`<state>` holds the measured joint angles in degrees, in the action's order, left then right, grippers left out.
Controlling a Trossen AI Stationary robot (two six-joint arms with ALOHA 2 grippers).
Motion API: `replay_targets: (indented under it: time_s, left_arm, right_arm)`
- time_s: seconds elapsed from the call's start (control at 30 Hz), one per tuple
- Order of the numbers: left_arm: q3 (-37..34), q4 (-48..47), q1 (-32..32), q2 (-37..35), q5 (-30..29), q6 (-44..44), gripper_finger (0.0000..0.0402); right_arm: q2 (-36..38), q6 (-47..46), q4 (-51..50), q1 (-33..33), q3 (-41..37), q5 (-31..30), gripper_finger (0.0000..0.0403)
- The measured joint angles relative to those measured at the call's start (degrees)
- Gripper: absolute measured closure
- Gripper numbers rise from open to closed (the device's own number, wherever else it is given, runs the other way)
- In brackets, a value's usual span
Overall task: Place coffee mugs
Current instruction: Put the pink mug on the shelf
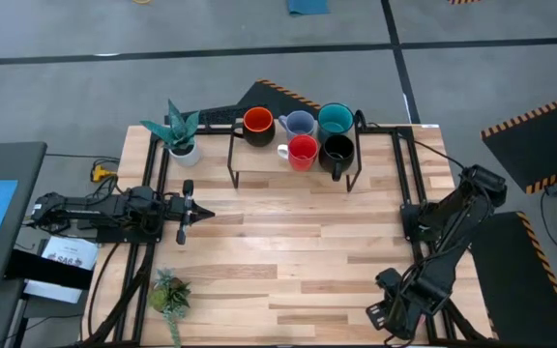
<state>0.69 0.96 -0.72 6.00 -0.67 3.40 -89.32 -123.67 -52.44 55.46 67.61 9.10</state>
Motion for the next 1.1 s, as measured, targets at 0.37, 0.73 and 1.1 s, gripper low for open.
replay_targets:
  time_s: [0.37, 0.73, 1.1]
  left_arm:
    - [0.0, 0.0, 0.0, 0.0, 0.0, 0.0, 0.0401]
    - [0.0, 0.0, 0.0, 0.0, 0.0, 0.0, 0.0401]
    - [0.0, 0.0, 0.0, 0.0, 0.0, 0.0, 0.0401]
  right_arm:
    - [-1.1, -3.8, -4.5, 0.3, 0.0, -0.2, 0.0201]
    - [-6.1, 0.9, -1.8, -0.6, -0.2, 0.3, 0.0201]
    - [-7.9, 14.7, -1.6, -2.8, -0.1, 0.5, 0.0259]
